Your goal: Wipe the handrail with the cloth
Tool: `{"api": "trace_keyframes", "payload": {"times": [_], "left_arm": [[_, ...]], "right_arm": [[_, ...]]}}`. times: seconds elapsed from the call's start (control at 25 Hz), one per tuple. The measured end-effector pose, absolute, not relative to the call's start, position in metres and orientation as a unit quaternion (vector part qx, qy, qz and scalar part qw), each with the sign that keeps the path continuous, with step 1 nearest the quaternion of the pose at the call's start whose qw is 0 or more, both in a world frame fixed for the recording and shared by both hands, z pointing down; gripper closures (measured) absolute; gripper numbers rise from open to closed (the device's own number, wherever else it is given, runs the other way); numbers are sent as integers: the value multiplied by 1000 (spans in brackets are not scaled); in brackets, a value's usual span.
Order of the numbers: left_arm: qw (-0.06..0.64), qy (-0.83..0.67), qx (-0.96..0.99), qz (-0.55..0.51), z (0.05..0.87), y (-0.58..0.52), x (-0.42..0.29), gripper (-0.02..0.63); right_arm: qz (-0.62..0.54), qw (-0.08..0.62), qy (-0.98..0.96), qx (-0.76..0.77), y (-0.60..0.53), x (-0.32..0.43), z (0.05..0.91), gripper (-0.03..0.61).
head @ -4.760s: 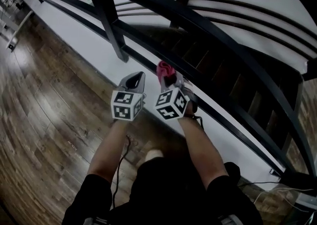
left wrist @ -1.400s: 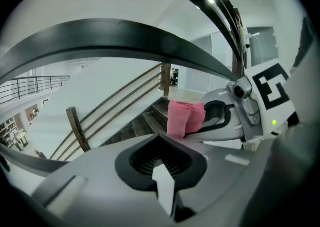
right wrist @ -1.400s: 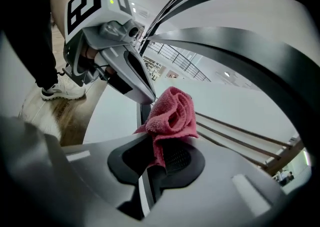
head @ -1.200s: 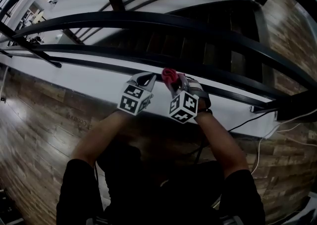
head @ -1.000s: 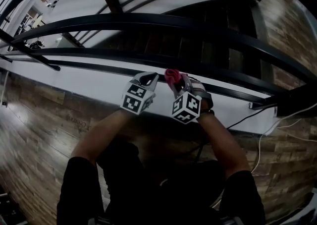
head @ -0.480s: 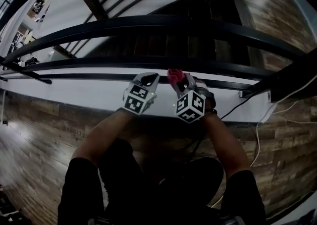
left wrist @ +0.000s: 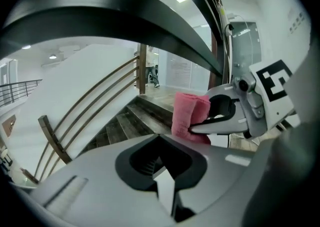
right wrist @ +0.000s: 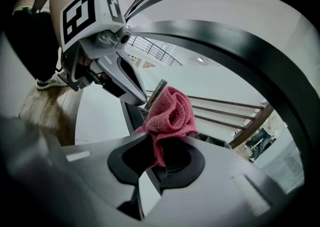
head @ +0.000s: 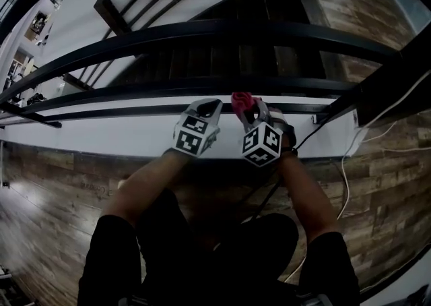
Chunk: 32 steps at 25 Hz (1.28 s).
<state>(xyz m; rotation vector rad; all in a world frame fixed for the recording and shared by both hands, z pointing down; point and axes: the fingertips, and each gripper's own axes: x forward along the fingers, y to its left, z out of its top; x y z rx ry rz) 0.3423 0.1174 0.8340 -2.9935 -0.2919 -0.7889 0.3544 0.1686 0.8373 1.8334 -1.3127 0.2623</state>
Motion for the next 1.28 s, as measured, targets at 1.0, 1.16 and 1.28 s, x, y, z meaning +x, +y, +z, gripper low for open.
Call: {"api": "trace_keyframes", "payload": {"times": [1.0,1.16,1.28], "left_arm": [[-18,-165,-957,-237,834,237,397,615],[-17,-165,-957,-238,838,248,402,615],[-23,-162,-957,-239,835,256,405,615]], "right_arm": [[180,406,-384,810,288,432,840,537],[185,404,-368,817,297,438,840,537],[190,395,-348,829,311,446,840,537]]}}
